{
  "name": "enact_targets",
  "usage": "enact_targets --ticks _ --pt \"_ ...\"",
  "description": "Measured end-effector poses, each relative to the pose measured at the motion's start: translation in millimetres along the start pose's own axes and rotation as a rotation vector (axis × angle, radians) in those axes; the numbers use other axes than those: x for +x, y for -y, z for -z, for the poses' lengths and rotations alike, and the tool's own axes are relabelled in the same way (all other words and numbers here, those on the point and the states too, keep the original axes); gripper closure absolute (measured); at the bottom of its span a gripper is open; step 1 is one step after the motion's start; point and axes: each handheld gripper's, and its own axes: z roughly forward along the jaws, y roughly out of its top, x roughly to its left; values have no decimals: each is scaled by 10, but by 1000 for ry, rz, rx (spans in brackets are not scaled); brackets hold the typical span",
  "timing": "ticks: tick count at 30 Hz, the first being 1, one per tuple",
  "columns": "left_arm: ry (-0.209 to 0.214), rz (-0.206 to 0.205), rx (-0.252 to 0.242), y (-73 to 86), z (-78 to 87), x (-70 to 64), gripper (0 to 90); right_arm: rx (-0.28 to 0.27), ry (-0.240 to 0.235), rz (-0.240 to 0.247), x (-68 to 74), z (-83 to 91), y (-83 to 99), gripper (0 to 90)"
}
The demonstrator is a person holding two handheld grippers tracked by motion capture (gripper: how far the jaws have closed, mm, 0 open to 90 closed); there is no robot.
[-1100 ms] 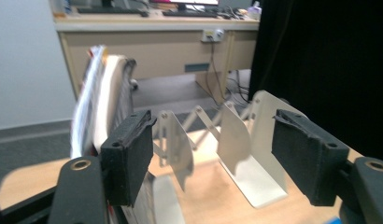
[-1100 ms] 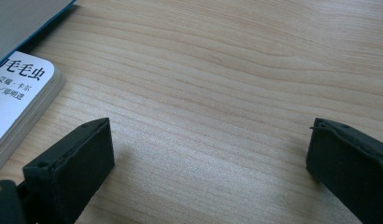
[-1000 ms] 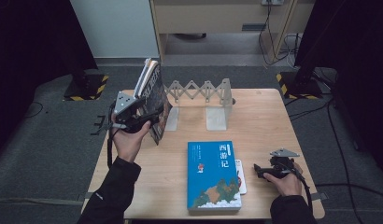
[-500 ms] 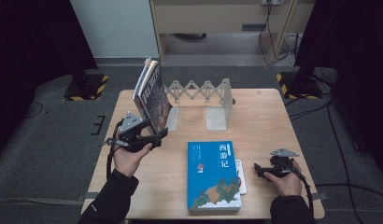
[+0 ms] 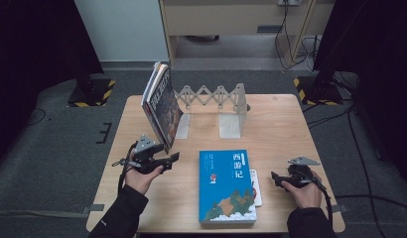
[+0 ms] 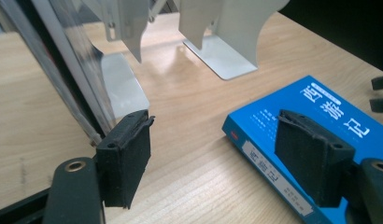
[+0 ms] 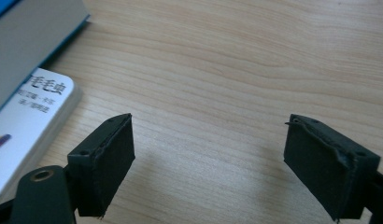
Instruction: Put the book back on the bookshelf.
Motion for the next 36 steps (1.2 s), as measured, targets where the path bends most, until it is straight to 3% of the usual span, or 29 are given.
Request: enact_targets --ticks 8,16,23,36 --pt "30 0 41 176 -222 -23 241 -58 -54 2 107 90 -93 183" --pt "54 4 59 228 -396 -112 237 -96 -132 24 302 130 -162 197" --pt "89 20 103 279 -544 -180 252 -94 -185 33 435 133 -199 210" --pt "114 39 106 301 -715 -253 253 -85 -269 26 625 110 -204 220"
